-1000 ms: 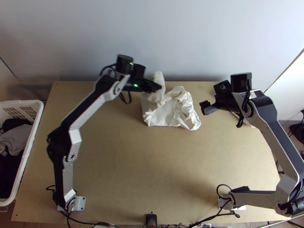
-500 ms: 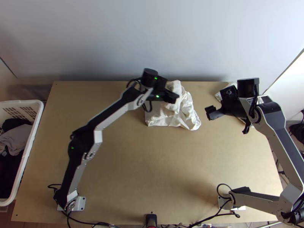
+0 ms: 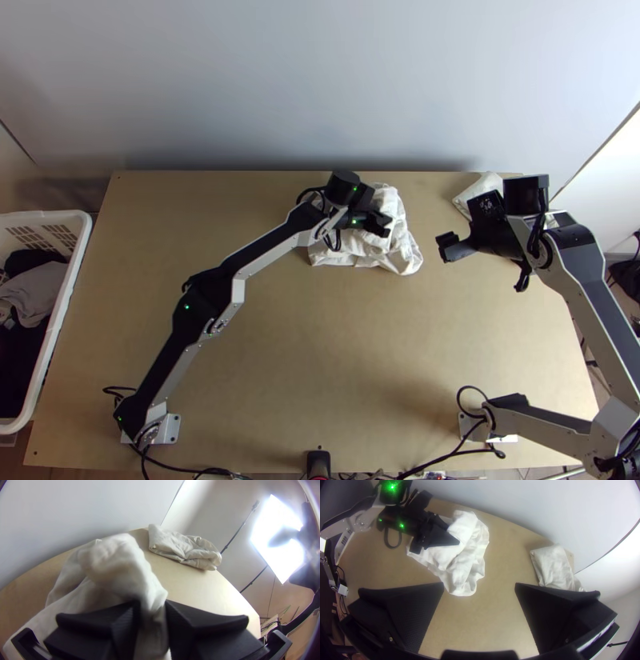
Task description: Fold the t-shirt
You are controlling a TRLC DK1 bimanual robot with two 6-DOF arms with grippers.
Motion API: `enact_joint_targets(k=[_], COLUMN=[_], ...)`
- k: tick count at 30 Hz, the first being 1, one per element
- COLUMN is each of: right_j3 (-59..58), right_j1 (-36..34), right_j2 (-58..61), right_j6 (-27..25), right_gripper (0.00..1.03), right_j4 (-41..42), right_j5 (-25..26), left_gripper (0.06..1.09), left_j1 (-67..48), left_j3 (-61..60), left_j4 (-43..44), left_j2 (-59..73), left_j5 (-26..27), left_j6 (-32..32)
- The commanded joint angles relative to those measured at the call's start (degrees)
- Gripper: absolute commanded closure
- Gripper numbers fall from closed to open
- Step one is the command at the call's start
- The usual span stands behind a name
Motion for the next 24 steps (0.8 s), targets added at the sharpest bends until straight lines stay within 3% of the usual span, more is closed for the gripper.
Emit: enact_joint_targets(k=[1, 2, 14, 24], right_j3=[-1.2, -1.3, -0.4, 14.3], right_j1=[0.4, 0.5, 9.2, 18.9], right_j2=[-0.4, -0.4, 8.8, 30.3], right_j6=[-0.1, -0.1, -1.3, -0.8], right_gripper=[0.04, 0.04, 0.04, 0.04], right_j4=[0.2, 0.2, 8.6, 16.1], right_j5=[0.0, 0.0, 0.0, 0.0], left_gripper=[0.17, 0.1, 0.1, 0.1], left_j1=[0.8, 1.3, 12.8, 14.1], left_j3=[0.7, 1.3, -6.7, -22.0], left_j4=[-2.1, -3.5, -23.1, -26.1], left_j2=[1.3, 0.7, -15.5, -18.3], left_j5=[-0.8, -0.6, 6.2, 6.2], left_j6=[1.2, 1.2, 6.3, 11.5])
